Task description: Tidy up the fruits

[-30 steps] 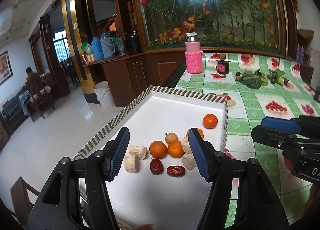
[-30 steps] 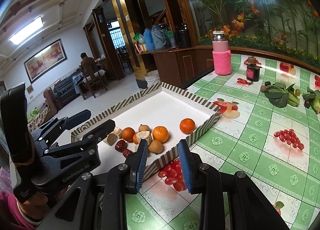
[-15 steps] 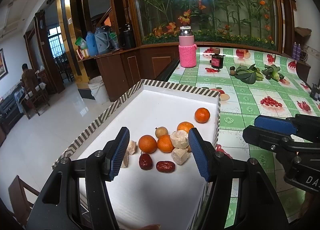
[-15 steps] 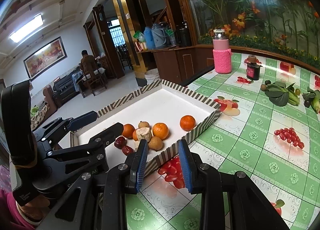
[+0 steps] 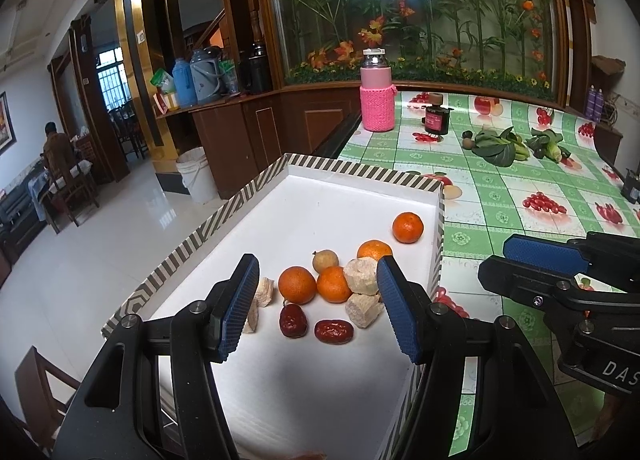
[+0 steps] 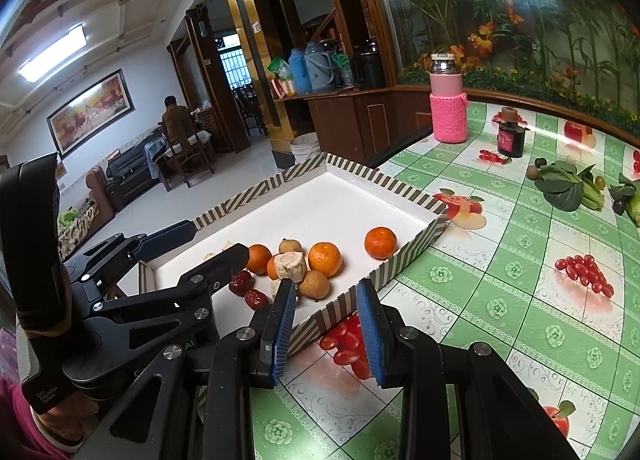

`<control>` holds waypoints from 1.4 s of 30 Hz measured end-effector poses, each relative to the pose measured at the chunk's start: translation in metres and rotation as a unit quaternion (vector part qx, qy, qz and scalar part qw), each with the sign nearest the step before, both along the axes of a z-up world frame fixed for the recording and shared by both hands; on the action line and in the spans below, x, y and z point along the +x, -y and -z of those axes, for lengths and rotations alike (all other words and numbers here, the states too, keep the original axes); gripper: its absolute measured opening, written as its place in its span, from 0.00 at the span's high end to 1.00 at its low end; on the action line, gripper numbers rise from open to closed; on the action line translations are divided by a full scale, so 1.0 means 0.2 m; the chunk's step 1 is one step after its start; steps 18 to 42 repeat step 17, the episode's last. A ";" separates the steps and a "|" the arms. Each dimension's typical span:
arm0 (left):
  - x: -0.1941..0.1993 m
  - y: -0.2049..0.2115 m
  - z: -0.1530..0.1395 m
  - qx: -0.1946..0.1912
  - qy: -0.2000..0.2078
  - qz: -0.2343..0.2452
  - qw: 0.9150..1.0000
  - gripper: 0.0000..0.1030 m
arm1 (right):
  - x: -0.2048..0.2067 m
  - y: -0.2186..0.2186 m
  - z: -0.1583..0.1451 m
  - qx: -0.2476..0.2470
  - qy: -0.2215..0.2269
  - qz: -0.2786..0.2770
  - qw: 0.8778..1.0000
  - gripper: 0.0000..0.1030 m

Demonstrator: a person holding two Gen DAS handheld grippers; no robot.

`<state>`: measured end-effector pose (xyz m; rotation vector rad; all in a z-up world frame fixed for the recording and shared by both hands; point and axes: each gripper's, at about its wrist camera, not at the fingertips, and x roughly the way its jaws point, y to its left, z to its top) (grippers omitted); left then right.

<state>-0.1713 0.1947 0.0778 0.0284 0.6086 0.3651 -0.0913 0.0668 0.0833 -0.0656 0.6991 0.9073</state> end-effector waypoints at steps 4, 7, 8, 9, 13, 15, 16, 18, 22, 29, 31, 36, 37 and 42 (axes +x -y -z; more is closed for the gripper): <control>0.00 0.00 0.00 0.000 -0.002 0.000 1.000 0.40 | 0.00 -0.01 0.01 -0.006 0.000 -0.001 1.000 0.70; 0.00 0.00 0.01 0.000 -0.002 -0.001 1.000 0.40 | 0.00 -0.01 0.02 -0.008 -0.001 -0.001 1.000 0.71; 0.00 0.00 0.00 0.000 -0.001 -0.001 1.000 0.40 | 0.00 -0.01 0.02 -0.008 -0.001 0.000 1.000 0.70; 0.00 0.00 0.00 -0.001 -0.001 -0.001 1.000 0.40 | 0.00 -0.01 0.02 -0.007 -0.002 0.001 1.000 0.70; 0.00 0.00 0.00 0.001 0.000 0.002 1.000 0.40 | 0.01 0.01 0.02 -0.006 -0.004 0.006 1.000 0.70; 0.01 0.01 0.00 0.002 0.000 0.004 1.000 0.40 | 0.02 0.05 0.01 -0.007 -0.002 0.013 1.000 0.70; 0.01 0.03 0.01 0.002 0.000 0.007 1.000 0.40 | 0.03 0.08 0.01 -0.008 -0.002 0.022 1.000 0.71; 0.02 0.05 0.01 0.000 -0.003 0.013 1.000 0.40 | 0.04 0.11 0.00 -0.009 -0.002 0.030 1.000 0.70; 0.02 0.05 0.01 0.000 -0.003 0.013 1.000 0.40 | 0.04 0.11 0.00 -0.009 -0.002 0.030 1.000 0.70; 0.02 0.05 0.01 0.000 -0.003 0.013 1.000 0.40 | 0.04 0.11 0.00 -0.009 -0.002 0.030 1.000 0.70; 0.02 0.05 0.01 0.000 -0.003 0.013 1.000 0.40 | 0.04 0.11 0.00 -0.009 -0.002 0.030 1.000 0.70; 0.02 0.05 0.01 0.000 -0.003 0.013 1.000 0.40 | 0.04 0.11 0.00 -0.009 -0.002 0.030 1.000 0.70; 0.02 0.05 0.01 0.000 -0.003 0.013 1.000 0.40 | 0.04 0.11 0.00 -0.009 -0.002 0.030 1.000 0.70; 0.02 0.05 0.01 0.000 -0.003 0.013 1.000 0.40 | 0.04 0.11 0.00 -0.009 -0.002 0.030 1.000 0.70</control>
